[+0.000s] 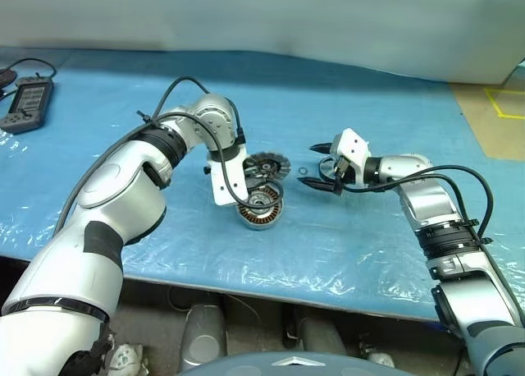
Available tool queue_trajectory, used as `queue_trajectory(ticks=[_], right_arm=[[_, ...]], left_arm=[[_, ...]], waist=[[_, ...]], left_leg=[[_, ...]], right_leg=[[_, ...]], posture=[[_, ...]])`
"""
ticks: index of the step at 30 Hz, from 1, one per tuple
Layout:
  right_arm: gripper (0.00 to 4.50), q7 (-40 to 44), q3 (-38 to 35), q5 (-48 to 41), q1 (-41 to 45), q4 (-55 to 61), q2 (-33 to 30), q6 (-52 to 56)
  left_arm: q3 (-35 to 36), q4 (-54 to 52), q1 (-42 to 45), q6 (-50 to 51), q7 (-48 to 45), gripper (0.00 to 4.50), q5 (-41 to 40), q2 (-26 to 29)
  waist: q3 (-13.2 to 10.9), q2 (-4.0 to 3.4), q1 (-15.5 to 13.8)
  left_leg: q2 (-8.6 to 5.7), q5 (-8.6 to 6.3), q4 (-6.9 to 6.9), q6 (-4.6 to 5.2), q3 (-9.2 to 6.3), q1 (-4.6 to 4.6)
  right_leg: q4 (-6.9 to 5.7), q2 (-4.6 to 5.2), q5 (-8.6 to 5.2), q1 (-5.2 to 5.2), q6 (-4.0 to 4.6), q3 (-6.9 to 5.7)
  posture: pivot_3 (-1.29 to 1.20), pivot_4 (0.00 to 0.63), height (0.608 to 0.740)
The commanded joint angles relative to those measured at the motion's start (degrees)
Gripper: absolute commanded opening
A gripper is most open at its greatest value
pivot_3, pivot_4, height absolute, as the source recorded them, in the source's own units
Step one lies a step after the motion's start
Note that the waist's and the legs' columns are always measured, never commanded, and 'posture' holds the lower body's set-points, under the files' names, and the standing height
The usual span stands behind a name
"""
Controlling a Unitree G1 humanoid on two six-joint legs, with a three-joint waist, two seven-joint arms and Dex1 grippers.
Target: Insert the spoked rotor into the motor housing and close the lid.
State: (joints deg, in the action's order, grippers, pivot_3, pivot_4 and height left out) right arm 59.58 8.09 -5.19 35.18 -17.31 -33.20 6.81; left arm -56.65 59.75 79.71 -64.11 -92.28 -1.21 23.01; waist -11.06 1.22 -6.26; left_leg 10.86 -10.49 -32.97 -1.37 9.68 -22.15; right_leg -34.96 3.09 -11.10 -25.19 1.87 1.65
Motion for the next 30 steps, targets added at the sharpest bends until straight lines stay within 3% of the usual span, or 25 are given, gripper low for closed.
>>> queue_trajectory(ticks=[1, 3, 8, 11, 15, 18, 24, 30], right_arm=[[4.50, -0.08, -0.19, 0.16, 1.19, 0.21, 0.10, -1.14], [4.50, -0.08, -0.22, 0.15, 1.13, 0.13, 0.06, -1.21], [4.50, -0.84, -0.93, 0.09, 0.88, -0.53, 0.00, -1.61], [4.50, -1.19, -1.31, -0.18, 0.49, -1.11, -0.13, -1.74], [4.50, -2.51, -2.14, -1.19, -0.30, -2.37, 1.24, -1.93], [4.50, -4.38, -2.04, -0.52, -0.86, -4.13, 2.81, -2.49], [4.50, -7.02, -2.27, -0.38, -2.15, -4.60, 4.65, -2.52], [4.50, -6.46, -1.70, -1.66, -2.89, -1.92, 5.79, -0.90]], left_arm=[[-2.13, -5.41, 2.80, 6.00, -0.22, 1.51, -8.65, 3.77], [-4.56, -11.35, 3.30, 12.24, -0.22, 1.51, -15.19, 8.19], [-11.09, -32.91, 2.76, 35.11, -0.22, 1.51, -33.22, 25.56], [-10.21, -42.18, 1.45, 49.80, -0.22, 1.51, -42.20, 33.20], [4.27, -39.20, -5.13, 64.00, -0.16, 1.51, -45.33, 29.74], [14.57, -39.67, -13.82, 69.75, 8.35, 1.51, -45.00, 25.27], [30.39, -45.72, -35.06, 74.37, 26.03, 1.51, -41.44, 20.29], [41.68, -53.63, -49.02, 78.06, 31.04, 1.51, -40.00, 20.55]], waist=[[0.00, 0.00, 0.23], [0.00, 0.00, 0.51], [-0.07, -0.12, 0.96], [-0.14, -0.23, 0.82], [-0.15, -0.31, 0.61], [-0.15, -0.30, 0.86], [-0.13, -0.33, 2.51], [-0.13, -0.32, 2.48]], left_leg=[[0.01, 0.00, -0.01, 0.00, 0.00, 0.00], [0.03, 0.00, -0.01, -0.01, 0.01, 0.04], [0.12, 0.00, 0.03, -0.07, 0.19, 0.10], [0.19, -0.01, 0.08, -0.11, 0.22, 0.10], [0.05, -0.01, 0.12, -0.15, 0.24, 0.15], [-0.06, 0.00, -0.07, -0.15, 0.21, 0.11], [-0.04, 0.02, -0.16, -0.18, 0.11, 0.13], [-0.02, 0.03, -0.14, -0.19, 0.05, 0.15]], right_leg=[[-0.02, -0.01, 0.00, -0.01, 0.00, 0.00], [-0.08, -0.03, 0.00, -0.02, 0.01, 0.02], [-0.20, -0.17, -0.16, -0.18, 0.16, 0.13], [-0.32, -0.18, -0.37, -0.26, 0.16, 0.13], [-0.42, -0.07, -0.50, -0.21, 0.13, 0.12], [-0.49, -0.06, -0.49, -0.14, 0.13, 0.10], [-0.65, -0.17, -0.51, -0.11, 0.17, 0.05], [-0.61, -0.21, -0.52, -0.10, 0.18, 0.03]], posture=[[0.00, 0.150, 0.740], [0.00, 0.150, 0.740], [0.00, 0.150, 0.740], [0.00, 0.150, 0.740], [0.00, 0.150, 0.740], [0.00, 0.150, 0.740], [0.00, 0.150, 0.740], [0.00, 0.150, 0.740]])
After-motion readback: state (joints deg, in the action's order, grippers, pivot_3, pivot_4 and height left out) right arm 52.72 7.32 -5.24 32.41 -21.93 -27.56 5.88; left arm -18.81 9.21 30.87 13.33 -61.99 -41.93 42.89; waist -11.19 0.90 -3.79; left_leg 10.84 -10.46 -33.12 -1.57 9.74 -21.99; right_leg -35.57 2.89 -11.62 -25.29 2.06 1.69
